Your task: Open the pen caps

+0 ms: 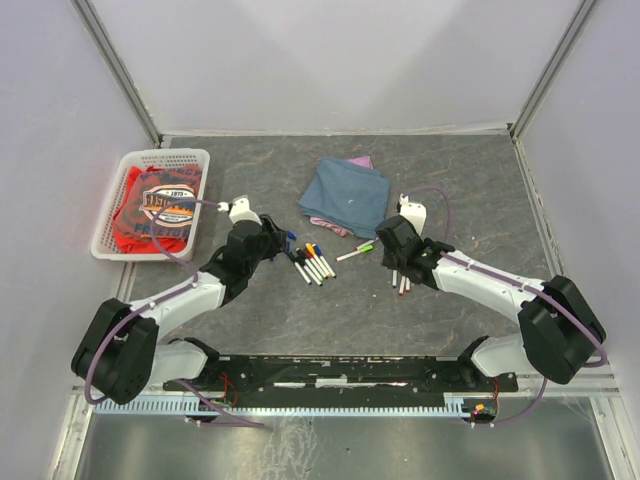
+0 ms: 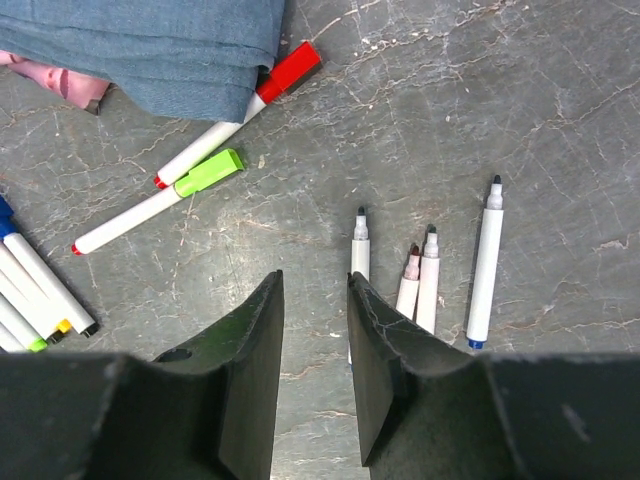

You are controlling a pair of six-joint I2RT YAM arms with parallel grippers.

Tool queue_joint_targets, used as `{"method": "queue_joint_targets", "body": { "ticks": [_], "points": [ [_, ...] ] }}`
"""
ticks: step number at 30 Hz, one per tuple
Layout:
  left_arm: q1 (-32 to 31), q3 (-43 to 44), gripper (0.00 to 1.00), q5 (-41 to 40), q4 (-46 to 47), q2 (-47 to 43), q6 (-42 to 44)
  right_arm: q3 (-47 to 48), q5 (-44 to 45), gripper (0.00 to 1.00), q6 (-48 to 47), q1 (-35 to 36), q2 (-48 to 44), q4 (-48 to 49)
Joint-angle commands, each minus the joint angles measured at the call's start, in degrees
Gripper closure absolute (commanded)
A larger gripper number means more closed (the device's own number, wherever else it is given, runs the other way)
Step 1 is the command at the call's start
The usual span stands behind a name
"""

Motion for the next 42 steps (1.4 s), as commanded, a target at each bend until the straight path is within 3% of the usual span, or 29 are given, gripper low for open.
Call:
{"method": "queue_joint_targets", "body": {
  "ticks": [1, 5, 12, 29, 42],
  "points": [
    [-4.6, 0.4, 0.45, 8.8, 8.5, -0.8, 9.3, 2.3, -0.9, 0.62, 0.9, 0.4, -0.5, 1.1],
    [-11.2, 5.7, 0.45, 11.9, 8.5, 5.5, 16.3, 1.1, -2.5, 0.62, 2.0, 0.3, -1.0, 3.3],
    [-15.2, 13.6, 0.45, 18.8, 5.0, 15.5, 23.4, -2.2, -3.6, 0.62, 2.7, -0.6, -5.8, 4.7],
    [-19.2, 26.0, 0.44, 16.1, -1.8, 31.4, 33.6, -4.4, -6.5, 0.61, 0.8, -3.6, -9.7, 5.4],
    [-19.7, 29.1, 0.44, 13.6, -4.0, 34.9, 35.9, -4.6, -8.2, 0.61, 0.2, -4.6, -9.6, 6.1]
  ]
}}
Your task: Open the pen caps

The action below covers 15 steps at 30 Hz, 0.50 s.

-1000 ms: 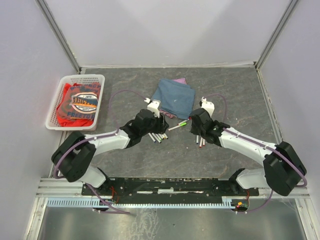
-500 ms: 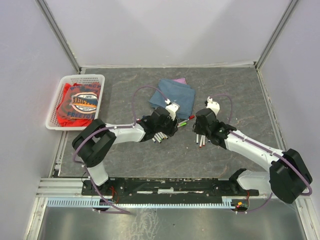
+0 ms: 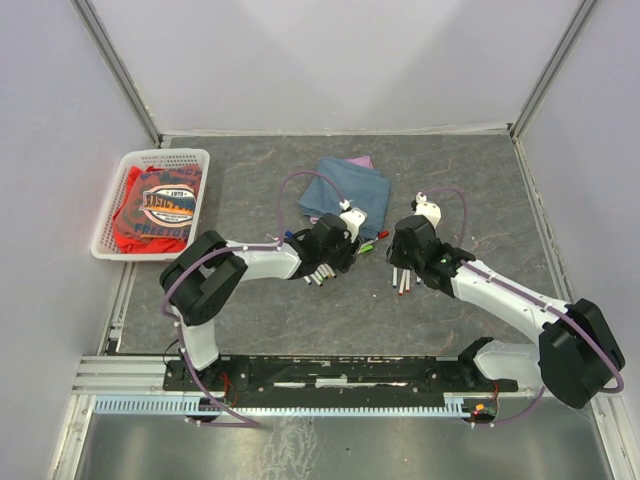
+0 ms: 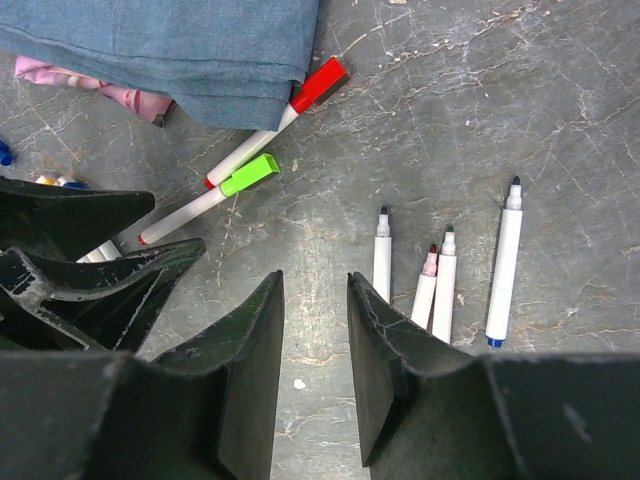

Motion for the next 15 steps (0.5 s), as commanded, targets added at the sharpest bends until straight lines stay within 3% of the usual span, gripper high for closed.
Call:
{"method": "queue_joint_targets", "body": {
  "ticks": [1, 15],
  "points": [
    [-0.5, 2.8, 0.45, -1.1, 0.1, 1.0, 3.9, -0.2, -0.5, 0.61, -0.7, -0.5, -1.4, 2.2],
    [-3.8, 3.3, 0.6, -4.6, -2.8, 4.5, 4.8, -0.5, -0.7, 0.61, -0.8, -1.1, -2.8, 1.7]
  ]
}}
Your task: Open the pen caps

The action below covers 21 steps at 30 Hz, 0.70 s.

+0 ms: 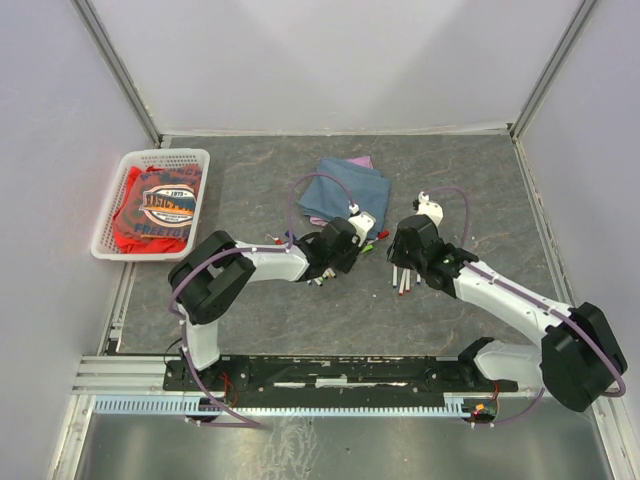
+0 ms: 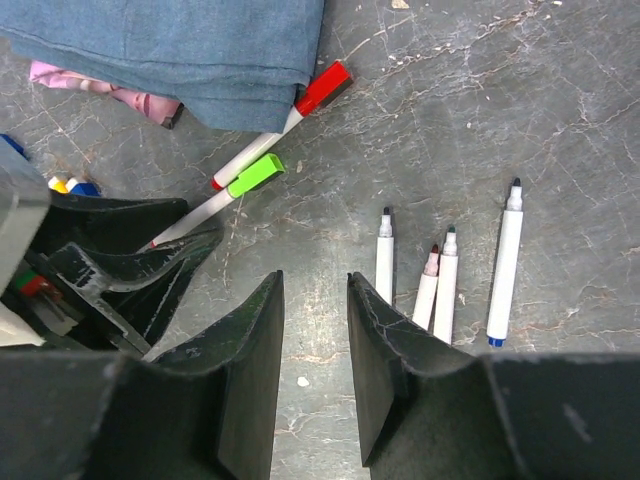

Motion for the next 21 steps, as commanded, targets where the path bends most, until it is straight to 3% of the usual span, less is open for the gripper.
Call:
{"method": "queue_joint_targets", "body": {
  "ticks": [1, 15, 21],
  "points": [
    [-1.6, 1.3, 0.62, -1.8, -2.4, 2.2, 3.4, -0.3, 0.4, 0.61, -0.7, -0.4, -2.1, 1.7],
    [-4.1, -1.2, 0.96, -1.3, -3.0, 0.7, 2.9, -1.1, 0.2, 0.62, 0.3, -0.7, -2.0, 1.6],
    [-4.6, -3.2, 0.97, 0.5, -1.0, -1.7, 2.0, -2.6, -2.6, 0.59, 1.8, -1.5, -2.7, 4.3]
  ]
}}
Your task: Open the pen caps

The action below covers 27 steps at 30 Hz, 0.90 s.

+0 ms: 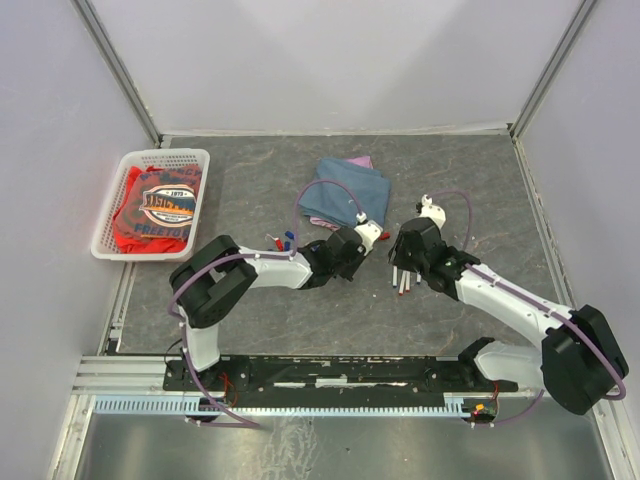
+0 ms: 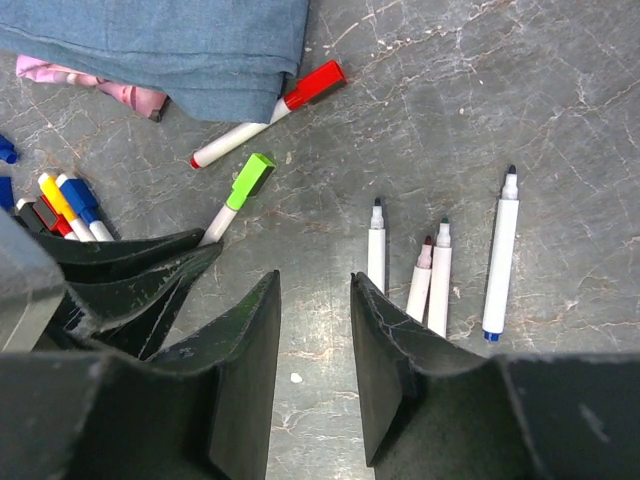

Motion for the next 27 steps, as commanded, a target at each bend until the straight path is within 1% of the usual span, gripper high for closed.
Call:
{"method": "queue_joint_targets", "body": {
  "ticks": [1, 7, 14, 20, 27],
  "points": [
    [-0.9, -3.5, 0.97, 3.5, -1.2, -2.6, 0.4, -1.5, -2.5, 0.58, 1.6, -0.8, -1.8, 4.6],
    [-0.9, -6.6, 0.97, 6.9, 1.7, -7.6, -1.7, -3.9, -6.3, 0.52, 3.2, -1.7, -3.0, 9.3],
    [-0.9, -9.9, 0.97, 10.5, 6.4, -13.5, -6.3, -6.3, -9.8, 0.47, 5.1, -2.5, -3.8, 13.4],
    [-0.9, -11.3, 0.97, 12.2, 8.9, -16.8, -9.5, -7.7, -12.7, 0.45, 6.4, -3.3, -4.3, 15.9],
    [-0.9, -11.4, 0.97, 13.4, 9.8, -17.9, -11.4, -9.0, -15.2, 0.45, 8.4, -3.6, -4.5, 19.2]
  ]
}}
